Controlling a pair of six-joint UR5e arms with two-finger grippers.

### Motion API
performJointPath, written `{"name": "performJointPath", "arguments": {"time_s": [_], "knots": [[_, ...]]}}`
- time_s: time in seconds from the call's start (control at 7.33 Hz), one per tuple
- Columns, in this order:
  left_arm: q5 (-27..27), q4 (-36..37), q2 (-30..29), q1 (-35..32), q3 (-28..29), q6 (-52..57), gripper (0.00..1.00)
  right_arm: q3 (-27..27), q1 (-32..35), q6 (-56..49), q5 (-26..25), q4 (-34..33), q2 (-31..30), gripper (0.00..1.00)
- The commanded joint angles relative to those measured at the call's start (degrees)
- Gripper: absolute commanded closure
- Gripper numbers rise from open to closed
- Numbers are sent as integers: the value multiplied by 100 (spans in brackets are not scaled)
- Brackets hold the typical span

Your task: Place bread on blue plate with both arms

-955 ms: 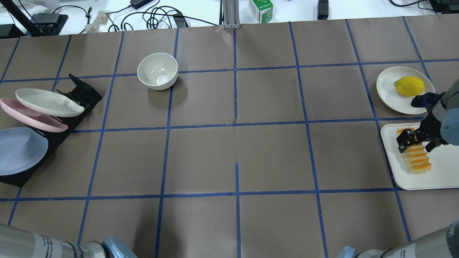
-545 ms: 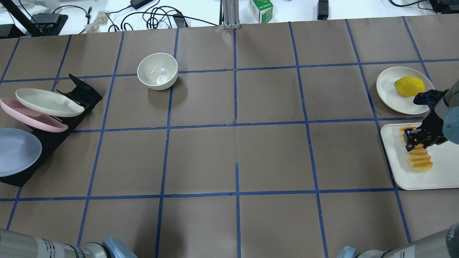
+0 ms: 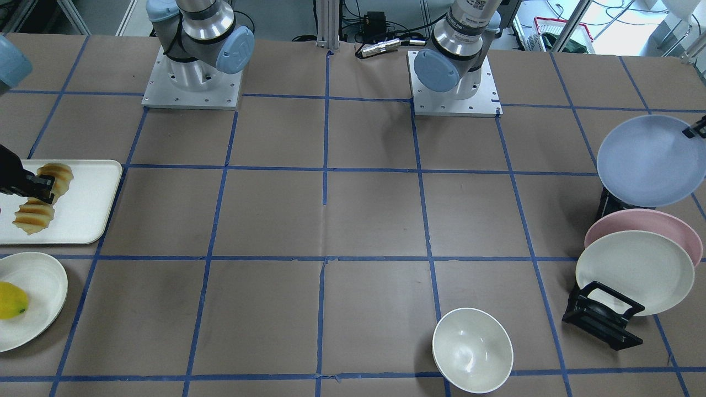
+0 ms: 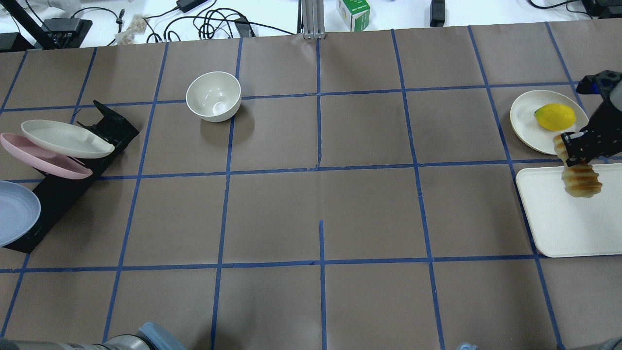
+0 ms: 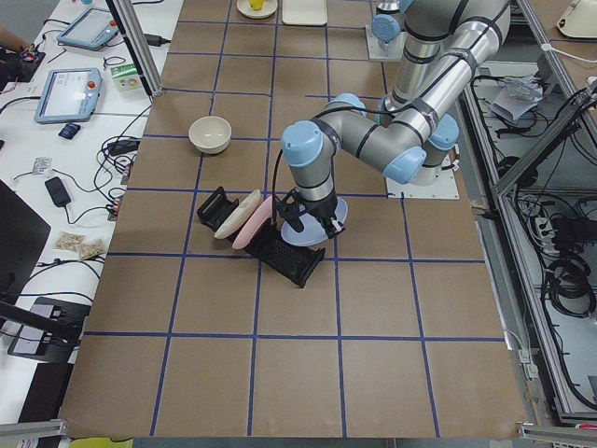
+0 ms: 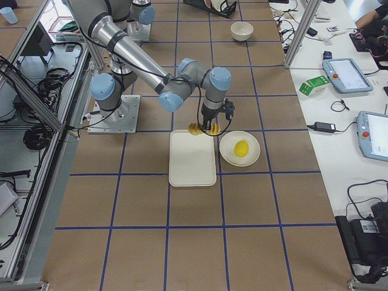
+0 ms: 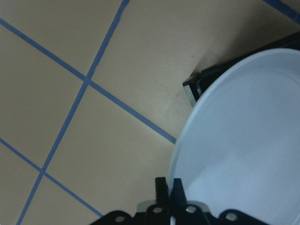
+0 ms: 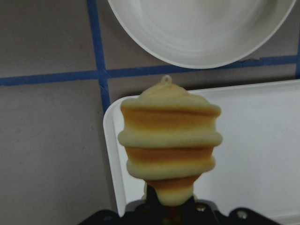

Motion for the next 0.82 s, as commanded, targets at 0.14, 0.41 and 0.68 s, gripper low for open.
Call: {"name": "performJointPath", "arguments": {"time_s": [0.14,0.41,0.68], "knots": [[-535,-1854,694,-843,-64,-531,100,-1397,1143,1658,185,1887,-36,100],[-1721,-1948,521,-2114,-143,-584,100,-1408,1812,2582,231,1943,-114,100],[-2393,125,206,-3705,-894,-1089,100,-1408,2227,3165,415,1943,-124,100]]}}
